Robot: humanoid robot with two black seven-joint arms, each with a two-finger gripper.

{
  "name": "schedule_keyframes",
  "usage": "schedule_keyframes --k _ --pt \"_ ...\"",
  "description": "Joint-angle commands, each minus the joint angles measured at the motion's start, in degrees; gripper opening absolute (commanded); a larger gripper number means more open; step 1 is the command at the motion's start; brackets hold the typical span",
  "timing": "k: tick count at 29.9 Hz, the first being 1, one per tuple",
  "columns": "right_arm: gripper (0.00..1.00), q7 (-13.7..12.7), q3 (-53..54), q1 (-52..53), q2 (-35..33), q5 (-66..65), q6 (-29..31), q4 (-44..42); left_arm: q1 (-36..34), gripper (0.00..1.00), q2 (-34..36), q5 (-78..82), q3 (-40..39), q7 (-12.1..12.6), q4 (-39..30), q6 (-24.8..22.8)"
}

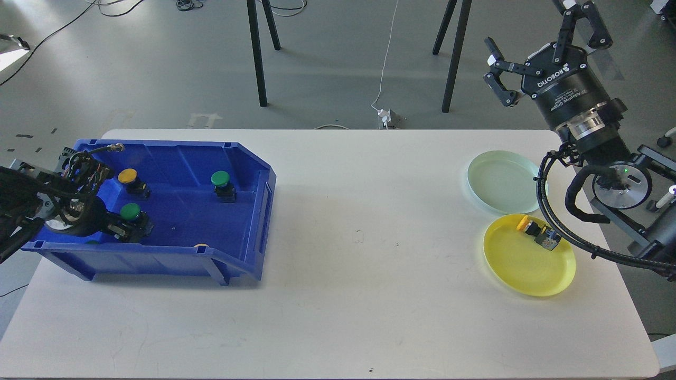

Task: Pass button and place on color plate
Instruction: 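Grasp the green-capped button in the bin with the left gripper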

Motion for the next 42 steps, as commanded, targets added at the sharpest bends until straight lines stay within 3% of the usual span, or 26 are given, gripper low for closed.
schedule_keyframes --k 1,30,33,37,42 --pt "0.99 0.0 0.0 0.0 0.0 0.0 0.0 -0.1 -0.1 0.68 -0.1 -0.4 0.0 0.0 0.1 0.0" --pt "0.99 0.0 0.0 -0.8 0.0 0.0 0.0 0.0 -1.9 0.70 -3.4 -5.8 -0.1 0.0 4.3 0.0" --pt "0.99 0.0 0.1 -0.8 0.0 0.0 0.0 0.1 -1.8 0.61 -3.6 -5.8 0.0 0.0 4.5 0.0" --pt "0.99 0.0 0.1 -1.0 0.0 0.0 0.0 0.1 -1.7 0.21 -3.6 -5.4 0.1 0.0 4.5 0.0" --pt "0.99 0.0 0.1 -1.1 0.0 0.0 0.0 0.1 -1.9 0.16 -3.5 -5.6 0.1 0.0 4.5 0.0"
